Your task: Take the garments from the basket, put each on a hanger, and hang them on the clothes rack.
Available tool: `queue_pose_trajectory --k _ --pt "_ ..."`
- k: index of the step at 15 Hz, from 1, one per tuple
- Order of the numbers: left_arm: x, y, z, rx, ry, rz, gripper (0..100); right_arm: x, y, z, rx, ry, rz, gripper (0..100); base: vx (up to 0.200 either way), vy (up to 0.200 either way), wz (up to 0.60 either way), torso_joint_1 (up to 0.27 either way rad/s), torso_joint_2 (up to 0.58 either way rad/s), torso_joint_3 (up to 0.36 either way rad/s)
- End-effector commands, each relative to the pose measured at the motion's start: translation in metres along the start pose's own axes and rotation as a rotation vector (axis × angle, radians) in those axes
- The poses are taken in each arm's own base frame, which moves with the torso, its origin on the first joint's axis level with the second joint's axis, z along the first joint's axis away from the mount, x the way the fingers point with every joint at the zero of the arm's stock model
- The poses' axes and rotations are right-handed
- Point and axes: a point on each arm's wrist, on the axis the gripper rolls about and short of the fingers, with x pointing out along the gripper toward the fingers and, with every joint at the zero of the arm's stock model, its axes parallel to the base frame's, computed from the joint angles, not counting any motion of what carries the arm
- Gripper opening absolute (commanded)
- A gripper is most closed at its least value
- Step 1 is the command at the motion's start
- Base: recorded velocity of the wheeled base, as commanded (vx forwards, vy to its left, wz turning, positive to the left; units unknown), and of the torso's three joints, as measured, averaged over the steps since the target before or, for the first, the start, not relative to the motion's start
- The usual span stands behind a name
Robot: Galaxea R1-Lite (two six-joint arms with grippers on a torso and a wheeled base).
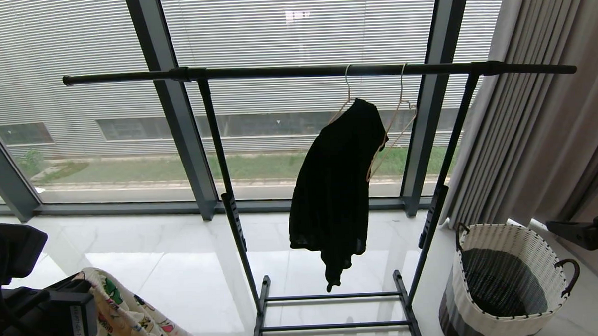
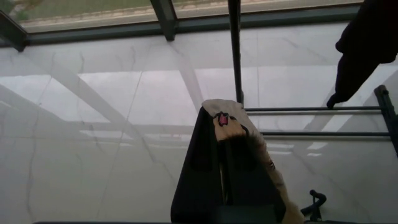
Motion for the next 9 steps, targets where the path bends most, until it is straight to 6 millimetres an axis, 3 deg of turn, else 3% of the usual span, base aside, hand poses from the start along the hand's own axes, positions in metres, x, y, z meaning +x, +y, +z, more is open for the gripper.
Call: queue_pose_trajectory --k 1,5,9 --pt "0.0001 0.0 0.0005 -0.001 -0.001 0.0 0 0.0026 0.0005 -0.0004 0.004 -0.012 0.0 100 0.0 0.0 0.0 0.0 0.0 0.0" --pt "-0.0017 0.0007 0.0039 -0.007 -0.019 0.0 0 0.0071 0.0018 -0.0061 0.002 -0.041 -0.002 100 0.0 0.0 0.0 0.0 0.0 0.0" --pt "-0.0023 0.001 0.0045 -0.009 -0.023 -0.001 0 0.0073 0.0019 -0.0056 0.002 -0.042 -0.001 100 0.2 0.0 0.0 0.001 -0.01 -0.002"
